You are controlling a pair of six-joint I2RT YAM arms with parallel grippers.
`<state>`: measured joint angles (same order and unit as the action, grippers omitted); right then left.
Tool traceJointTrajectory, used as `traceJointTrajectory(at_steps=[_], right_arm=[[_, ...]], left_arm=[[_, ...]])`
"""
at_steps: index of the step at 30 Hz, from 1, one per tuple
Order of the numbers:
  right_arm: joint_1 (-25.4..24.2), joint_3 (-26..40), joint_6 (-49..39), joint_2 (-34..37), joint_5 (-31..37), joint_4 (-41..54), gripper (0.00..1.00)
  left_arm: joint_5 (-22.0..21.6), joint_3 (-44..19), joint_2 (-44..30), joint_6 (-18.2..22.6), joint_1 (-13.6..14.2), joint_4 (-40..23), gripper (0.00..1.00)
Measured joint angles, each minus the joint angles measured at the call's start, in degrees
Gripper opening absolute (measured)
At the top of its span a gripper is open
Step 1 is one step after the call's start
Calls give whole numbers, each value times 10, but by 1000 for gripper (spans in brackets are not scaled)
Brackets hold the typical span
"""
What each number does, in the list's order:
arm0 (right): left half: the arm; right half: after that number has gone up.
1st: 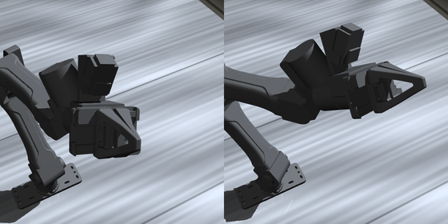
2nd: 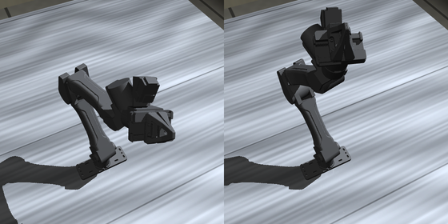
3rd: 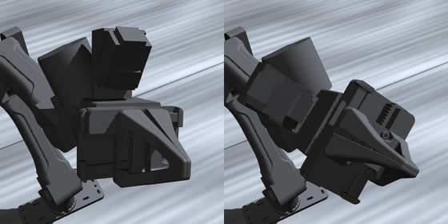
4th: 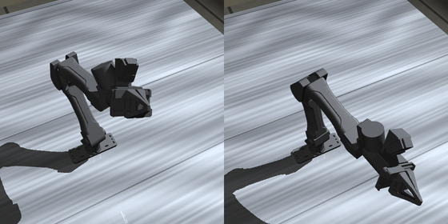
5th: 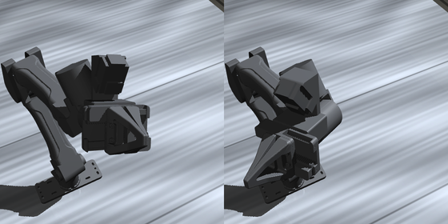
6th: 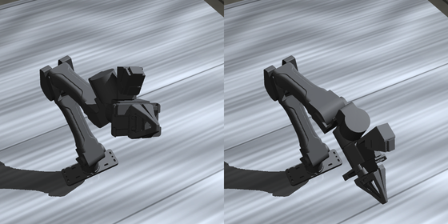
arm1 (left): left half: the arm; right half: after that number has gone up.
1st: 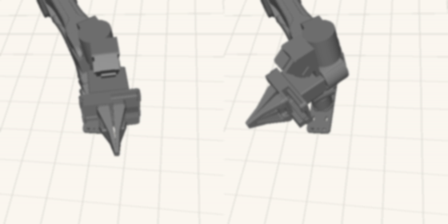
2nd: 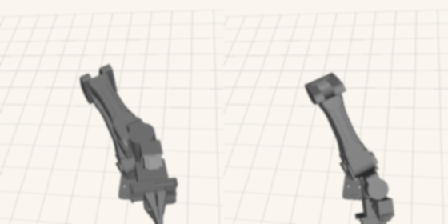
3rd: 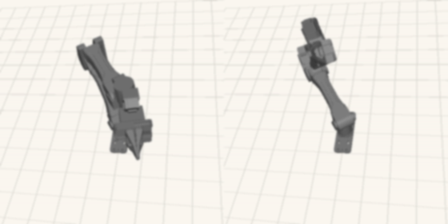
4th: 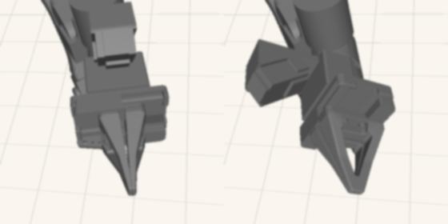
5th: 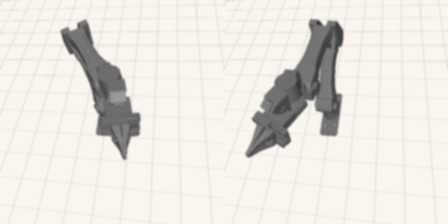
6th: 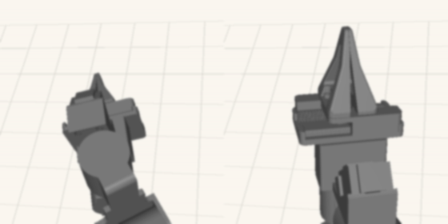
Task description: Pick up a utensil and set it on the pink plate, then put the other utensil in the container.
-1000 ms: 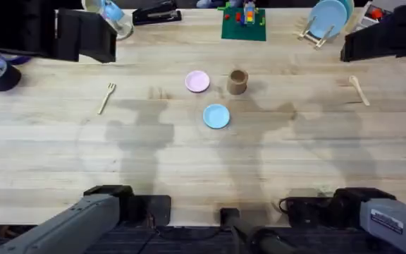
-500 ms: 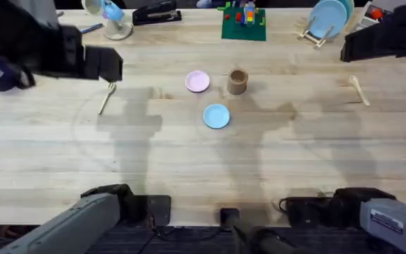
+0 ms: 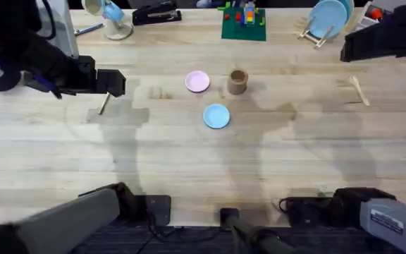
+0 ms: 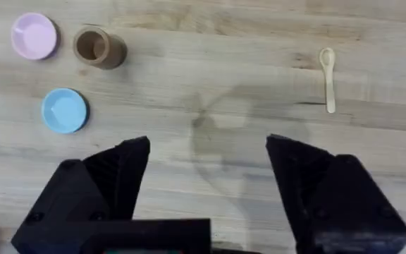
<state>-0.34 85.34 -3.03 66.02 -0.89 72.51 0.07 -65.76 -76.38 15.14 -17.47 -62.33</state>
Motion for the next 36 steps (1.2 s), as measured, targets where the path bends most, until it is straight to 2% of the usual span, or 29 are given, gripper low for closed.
traceJointTrajectory(at_steps=[12, 22, 27, 36], right_arm=[[0, 0, 0, 0, 0, 0, 995], [0, 0, 0, 0, 0, 0, 994], [0, 0, 0, 0, 0, 0, 994], [0, 0, 0, 0, 0, 0, 994]], left_arm=[[2, 0, -144, 59, -43, 109, 994], [2, 0, -220, 87, -46, 195, 992], [6, 0, -240, 106, -46, 210, 992], [44, 0, -251, 144, -48, 229, 990]])
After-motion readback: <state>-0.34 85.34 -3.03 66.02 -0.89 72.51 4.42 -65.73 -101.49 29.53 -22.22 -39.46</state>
